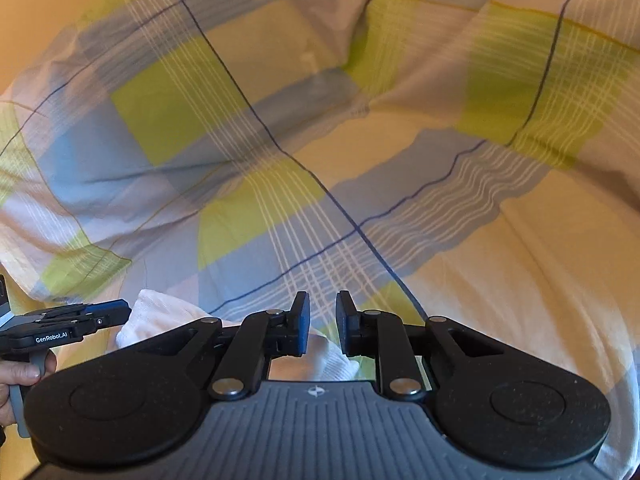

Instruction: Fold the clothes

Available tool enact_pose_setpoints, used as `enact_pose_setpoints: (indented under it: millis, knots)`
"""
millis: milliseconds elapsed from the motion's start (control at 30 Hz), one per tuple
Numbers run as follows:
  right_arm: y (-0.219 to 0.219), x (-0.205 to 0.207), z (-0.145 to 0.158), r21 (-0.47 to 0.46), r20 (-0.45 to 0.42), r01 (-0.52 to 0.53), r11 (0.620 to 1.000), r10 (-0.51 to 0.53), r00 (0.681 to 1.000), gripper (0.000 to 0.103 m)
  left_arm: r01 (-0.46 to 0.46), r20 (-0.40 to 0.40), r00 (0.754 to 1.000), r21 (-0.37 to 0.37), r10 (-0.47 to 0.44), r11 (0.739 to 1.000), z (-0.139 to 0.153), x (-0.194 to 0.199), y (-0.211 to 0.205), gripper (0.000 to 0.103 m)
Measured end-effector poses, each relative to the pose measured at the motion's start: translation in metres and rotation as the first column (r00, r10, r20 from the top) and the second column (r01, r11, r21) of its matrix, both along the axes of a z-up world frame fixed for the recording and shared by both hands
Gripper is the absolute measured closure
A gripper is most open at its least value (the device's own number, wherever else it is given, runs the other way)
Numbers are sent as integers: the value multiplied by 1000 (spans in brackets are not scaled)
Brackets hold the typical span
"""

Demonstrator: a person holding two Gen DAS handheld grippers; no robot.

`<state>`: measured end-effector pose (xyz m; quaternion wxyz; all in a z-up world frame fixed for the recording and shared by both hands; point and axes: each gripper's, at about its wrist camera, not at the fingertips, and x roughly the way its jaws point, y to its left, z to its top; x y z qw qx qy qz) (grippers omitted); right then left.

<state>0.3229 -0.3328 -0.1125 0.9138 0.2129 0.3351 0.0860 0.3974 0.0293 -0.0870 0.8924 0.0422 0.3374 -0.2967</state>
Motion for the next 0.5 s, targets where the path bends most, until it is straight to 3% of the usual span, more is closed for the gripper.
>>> enact_pose_setpoints:
  millis: [267, 367, 500]
  knots:
    - [8, -58, 8, -20, 134, -33, 999, 35, 990, 73, -47, 109, 993, 68, 39, 997, 23, -79, 7, 73]
    - [12, -92, 22, -50, 94, -53, 997, 57, 994, 70, -26, 118, 993, 106, 13, 994, 41, -121, -1, 73]
    - [19, -130, 40, -151, 12, -177, 973, 181, 983, 58, 26, 165, 984, 255, -69, 967, 54, -170, -20, 71]
